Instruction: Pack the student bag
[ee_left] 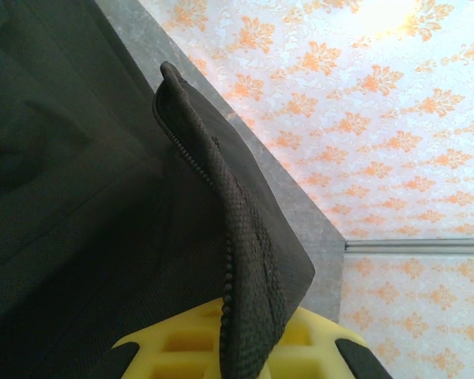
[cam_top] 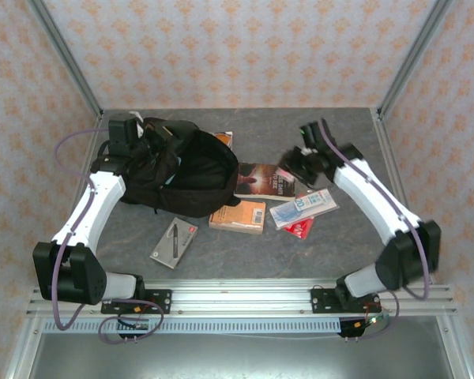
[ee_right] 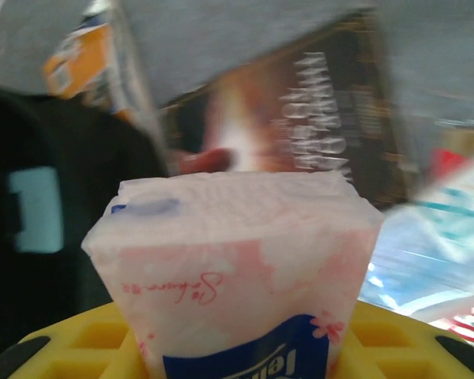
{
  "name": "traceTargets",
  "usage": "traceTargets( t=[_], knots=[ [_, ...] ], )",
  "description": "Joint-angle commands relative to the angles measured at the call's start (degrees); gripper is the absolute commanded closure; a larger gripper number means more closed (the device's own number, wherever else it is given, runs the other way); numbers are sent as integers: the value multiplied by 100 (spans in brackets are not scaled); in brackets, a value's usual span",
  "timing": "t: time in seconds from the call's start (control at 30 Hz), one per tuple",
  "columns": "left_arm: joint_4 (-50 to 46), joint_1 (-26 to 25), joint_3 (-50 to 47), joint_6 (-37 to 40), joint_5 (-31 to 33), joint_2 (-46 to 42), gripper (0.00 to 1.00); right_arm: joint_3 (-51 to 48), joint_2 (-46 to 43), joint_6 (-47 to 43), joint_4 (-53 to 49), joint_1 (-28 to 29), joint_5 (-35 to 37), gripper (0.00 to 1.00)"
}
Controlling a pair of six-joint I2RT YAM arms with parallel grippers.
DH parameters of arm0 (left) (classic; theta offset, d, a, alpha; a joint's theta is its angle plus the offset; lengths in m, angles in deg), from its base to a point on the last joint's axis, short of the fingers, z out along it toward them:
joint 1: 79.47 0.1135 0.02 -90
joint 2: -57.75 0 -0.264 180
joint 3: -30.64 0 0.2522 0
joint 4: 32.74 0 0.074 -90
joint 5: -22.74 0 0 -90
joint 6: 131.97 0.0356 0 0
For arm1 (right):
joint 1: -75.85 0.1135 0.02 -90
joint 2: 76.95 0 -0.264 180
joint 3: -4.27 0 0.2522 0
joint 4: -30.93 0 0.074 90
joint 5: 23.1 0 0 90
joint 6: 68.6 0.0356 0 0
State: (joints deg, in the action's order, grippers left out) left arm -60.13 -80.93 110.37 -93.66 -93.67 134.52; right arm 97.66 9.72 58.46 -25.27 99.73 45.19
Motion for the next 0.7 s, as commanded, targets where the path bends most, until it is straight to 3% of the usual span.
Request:
traceTargets(
  t=[0.0, 0.1, 0.27, 0.53, 0.67],
  knots=[
    [135, -33, 327, 325, -80, -275, 100, 1200, 866, 34, 159, 695, -379, 57],
    [151, -92, 399, 405, -48, -394, 100, 2274, 1766, 148, -5, 1156, -458, 57],
    [431, -187, 458, 367, -181, -359, 100, 3240, 2934, 543, 91, 1619, -769, 57],
    [1394, -234, 241, 54, -835, -215, 100, 3748, 4224, 1810, 1633, 1917, -1142, 57],
    [1274, -234, 275, 144, -767, -299, 100, 3982, 4907, 2769, 2895, 2012, -1511, 55]
  ],
)
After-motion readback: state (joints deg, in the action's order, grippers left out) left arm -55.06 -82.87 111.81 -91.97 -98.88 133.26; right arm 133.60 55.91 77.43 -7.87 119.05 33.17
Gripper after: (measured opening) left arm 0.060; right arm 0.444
